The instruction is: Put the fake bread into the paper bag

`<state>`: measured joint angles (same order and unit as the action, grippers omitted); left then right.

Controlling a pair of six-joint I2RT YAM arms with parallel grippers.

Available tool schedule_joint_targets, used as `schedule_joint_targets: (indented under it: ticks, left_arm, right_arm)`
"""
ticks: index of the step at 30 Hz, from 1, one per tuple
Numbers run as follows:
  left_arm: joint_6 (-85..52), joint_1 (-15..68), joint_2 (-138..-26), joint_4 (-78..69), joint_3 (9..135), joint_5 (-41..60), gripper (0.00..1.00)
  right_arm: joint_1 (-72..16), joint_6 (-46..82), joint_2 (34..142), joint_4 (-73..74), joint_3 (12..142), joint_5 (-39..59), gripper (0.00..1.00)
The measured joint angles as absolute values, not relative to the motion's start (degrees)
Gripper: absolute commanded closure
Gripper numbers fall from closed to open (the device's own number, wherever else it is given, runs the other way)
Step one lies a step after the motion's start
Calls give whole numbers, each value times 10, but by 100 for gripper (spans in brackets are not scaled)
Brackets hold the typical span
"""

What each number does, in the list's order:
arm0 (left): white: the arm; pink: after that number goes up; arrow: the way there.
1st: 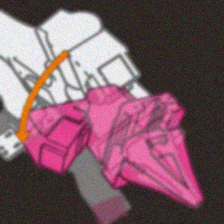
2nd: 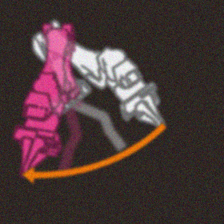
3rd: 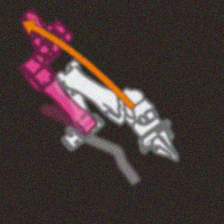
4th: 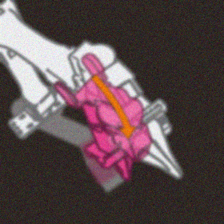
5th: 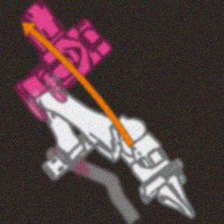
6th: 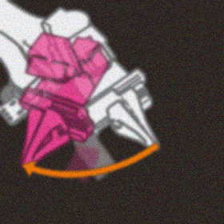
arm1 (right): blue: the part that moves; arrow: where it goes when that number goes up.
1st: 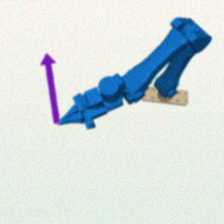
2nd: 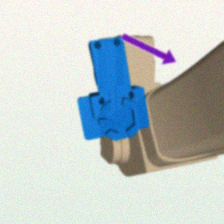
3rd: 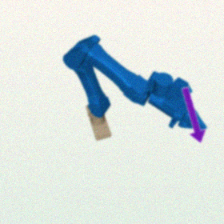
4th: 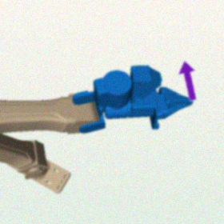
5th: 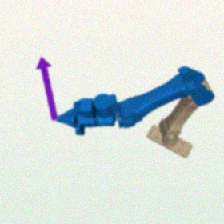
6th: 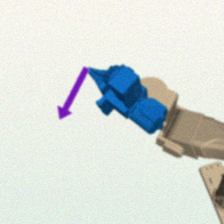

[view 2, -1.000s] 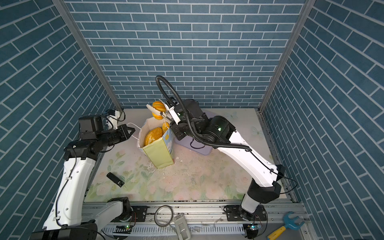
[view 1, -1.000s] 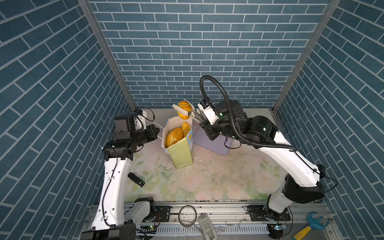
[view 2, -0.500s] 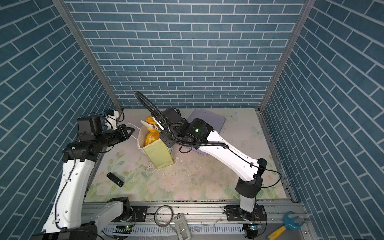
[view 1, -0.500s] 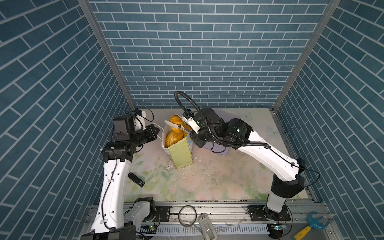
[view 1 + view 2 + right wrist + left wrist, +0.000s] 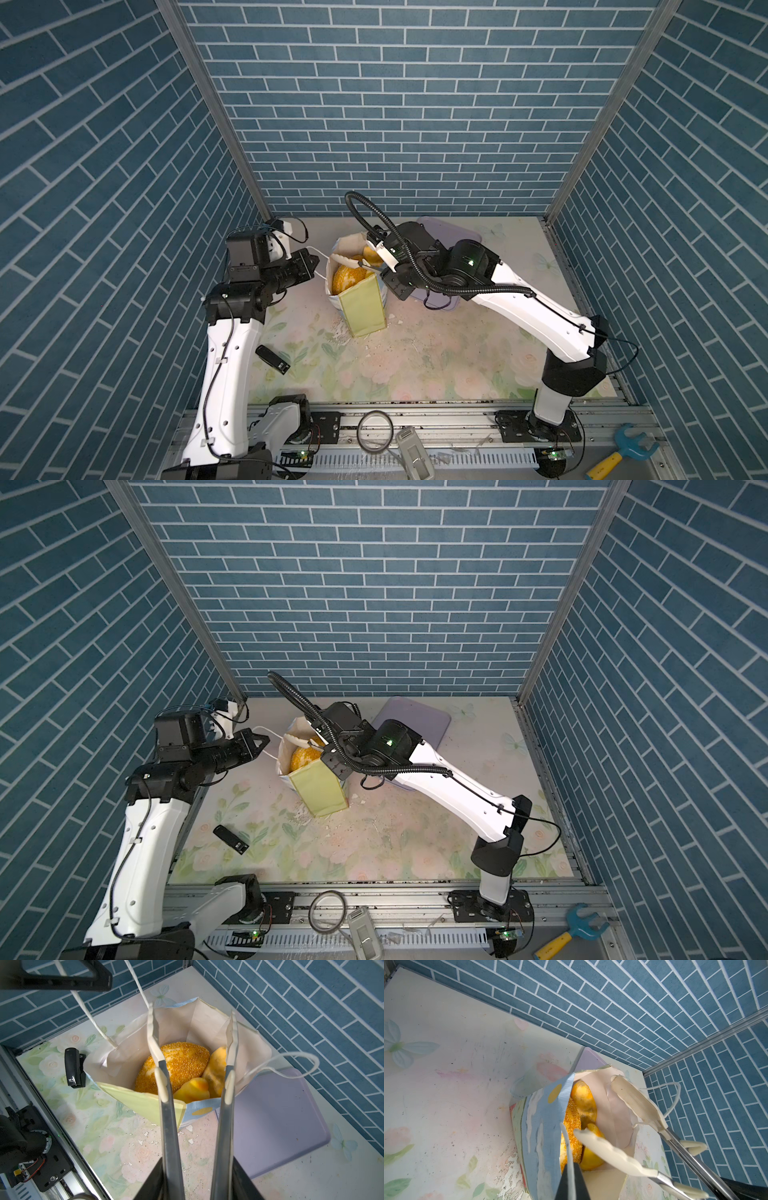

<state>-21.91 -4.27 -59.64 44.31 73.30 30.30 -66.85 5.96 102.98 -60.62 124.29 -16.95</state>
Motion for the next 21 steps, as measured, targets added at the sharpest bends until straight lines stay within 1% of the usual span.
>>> schedule_joint_targets:
  ticks: [3, 6, 9, 11, 13, 15, 18, 21]
  left_arm:
    - [-218, -43, -598, 452, 741, 303, 87]
    - [-213, -43, -598, 461, 756, 299, 74]
    - [-199, -43, -598, 473, 776, 283, 56]
    - [-182, -43, -599, 489, 796, 262, 49]
    - [-157, -43, -600, 509, 825, 229, 44]
    - [-132, -43, -603, 525, 853, 194, 41]
    - [-100, -45, -603, 539, 882, 142, 37]
    - [-80, -59, -604, 547, 892, 106, 36]
  right_arm:
    - [-668, 54, 1020, -587, 1242, -176, 56]
    - [-665, 42, 995, -555, 1237, -190, 56]
    - [-650, 35, 961, -526, 1235, -200, 55]
    - [-627, 31, 937, -513, 1232, -212, 55]
    - [-584, 31, 906, -501, 1209, -227, 56]
    - [-528, 35, 868, -486, 1159, -239, 55]
    - [-428, 55, 811, -466, 1046, -243, 54]
    - [-333, 82, 776, -459, 932, -241, 54]
